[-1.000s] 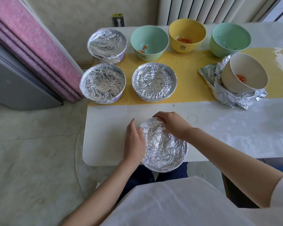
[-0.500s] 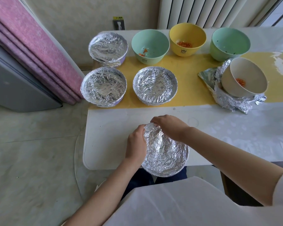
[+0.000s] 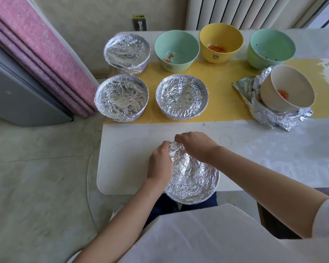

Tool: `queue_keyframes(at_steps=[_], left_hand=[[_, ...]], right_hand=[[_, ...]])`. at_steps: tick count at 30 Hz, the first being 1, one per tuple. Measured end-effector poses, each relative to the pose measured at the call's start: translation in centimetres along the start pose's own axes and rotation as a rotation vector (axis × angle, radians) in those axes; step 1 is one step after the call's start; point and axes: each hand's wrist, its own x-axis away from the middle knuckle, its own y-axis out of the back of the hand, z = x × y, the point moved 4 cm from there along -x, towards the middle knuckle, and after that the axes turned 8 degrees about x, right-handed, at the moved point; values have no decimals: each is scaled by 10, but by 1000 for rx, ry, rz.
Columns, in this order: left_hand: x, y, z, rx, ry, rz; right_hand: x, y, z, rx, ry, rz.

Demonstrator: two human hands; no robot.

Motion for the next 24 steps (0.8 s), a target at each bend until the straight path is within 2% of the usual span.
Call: queue_keyframes(at_steps=[5,13,19,24], left_hand=[[1,-1,1,-27,4,-5],[1,0,-1,-42,13,13],[7,-2,2,-43,13,15],[15,3,11,-14,132,57]], right_hand=[[-4,7,5,85,2,44],[-6,4,9,38,-16,39],[2,-6,-10,-249,-65,-8],[16,-6,-31,-396,-151,-60]])
